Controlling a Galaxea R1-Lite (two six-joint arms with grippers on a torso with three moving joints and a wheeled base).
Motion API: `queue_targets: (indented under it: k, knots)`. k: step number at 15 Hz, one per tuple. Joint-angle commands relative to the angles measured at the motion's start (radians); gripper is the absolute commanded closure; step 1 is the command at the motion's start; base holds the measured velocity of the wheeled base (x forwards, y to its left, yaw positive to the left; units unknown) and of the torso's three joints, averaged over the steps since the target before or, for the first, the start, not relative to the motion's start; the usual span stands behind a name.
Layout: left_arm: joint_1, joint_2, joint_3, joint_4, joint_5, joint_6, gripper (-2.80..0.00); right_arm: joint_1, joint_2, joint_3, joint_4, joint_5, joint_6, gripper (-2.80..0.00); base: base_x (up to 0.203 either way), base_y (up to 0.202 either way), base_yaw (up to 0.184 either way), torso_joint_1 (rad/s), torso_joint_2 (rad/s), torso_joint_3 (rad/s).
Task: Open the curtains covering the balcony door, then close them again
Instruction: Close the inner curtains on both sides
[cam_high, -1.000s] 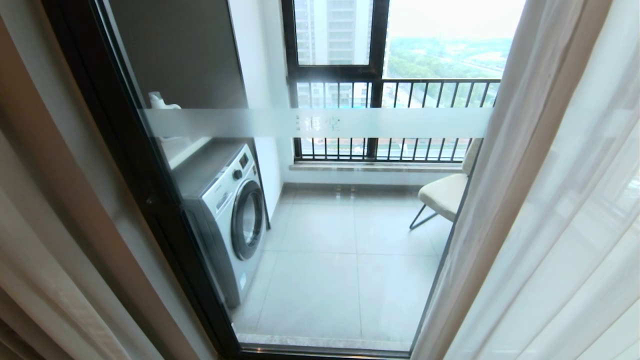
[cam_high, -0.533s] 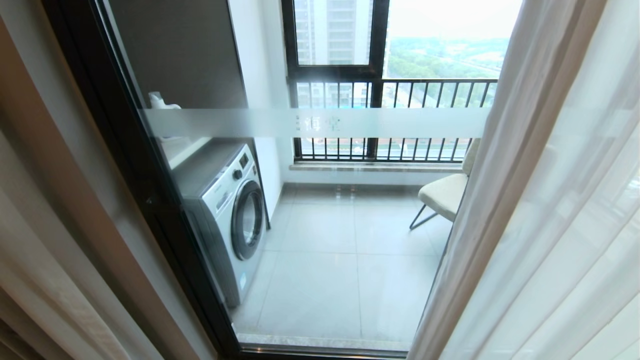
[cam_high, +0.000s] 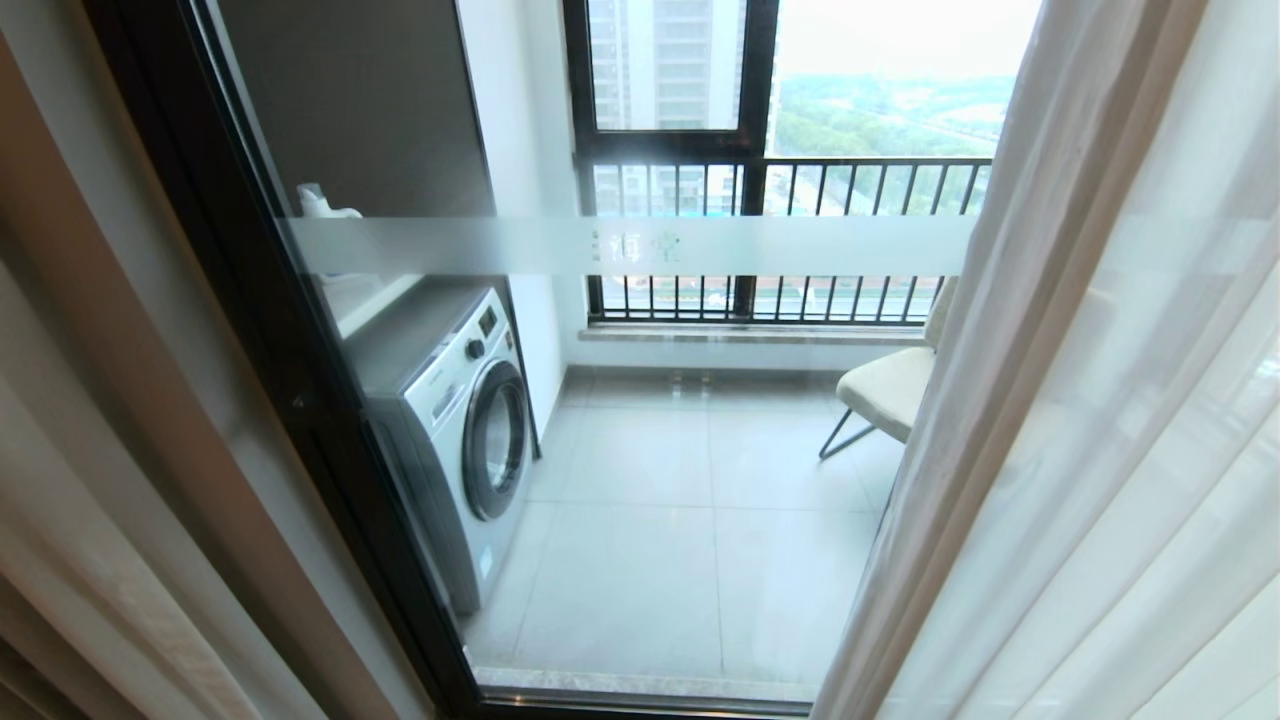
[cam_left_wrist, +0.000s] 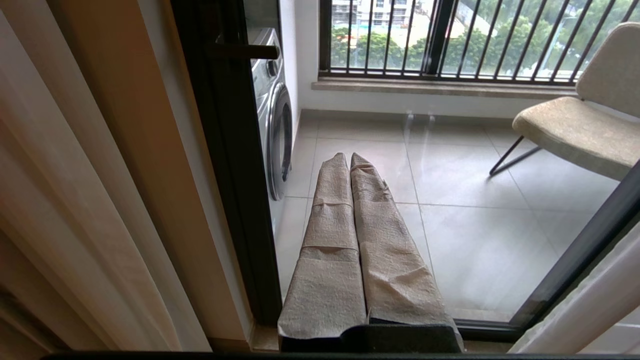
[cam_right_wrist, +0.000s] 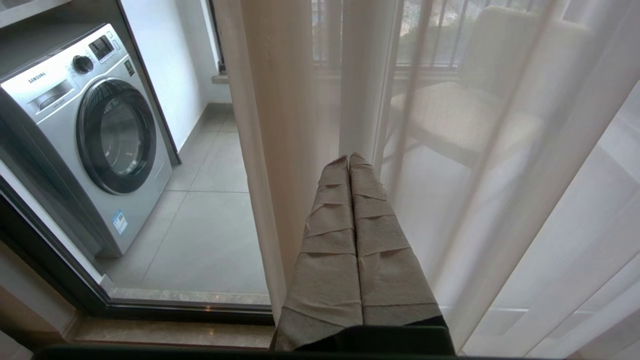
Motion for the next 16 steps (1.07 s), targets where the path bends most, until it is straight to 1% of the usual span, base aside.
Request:
queue_targets:
  k: [1, 10, 12, 16]
  knots:
    - [0.0, 0.0, 0.0, -0.001, 0.002, -0.001, 0.0, 0.0, 0.001, 0.0, 0.0, 0.0, 0.013, 0.0, 0.0, 0.0, 0.0, 0.0, 0.0, 0.0]
    - [0.0, 0.0, 0.0, -0.001, 0.0, -0.002, 0.0, 0.0, 0.001, 0.0, 0.0, 0.0, 0.013, 0.0, 0.0, 0.007, -0.001, 0.0, 0.0, 0.0]
    - [0.0, 0.0, 0.0, -0.001, 0.002, -0.002, 0.0, 0.0, 0.001, 0.0, 0.0, -0.001, 0.014, 0.0, 0.001, 0.139, -0.002, 0.001, 0.0, 0.004]
    - [0.0, 0.0, 0.0, -0.001, 0.002, -0.002, 0.0, 0.0, 0.001, 0.0, 0.0, -0.001, 0.017, 0.0, 0.0, 0.195, 0.003, 0.006, 0.0, 0.003]
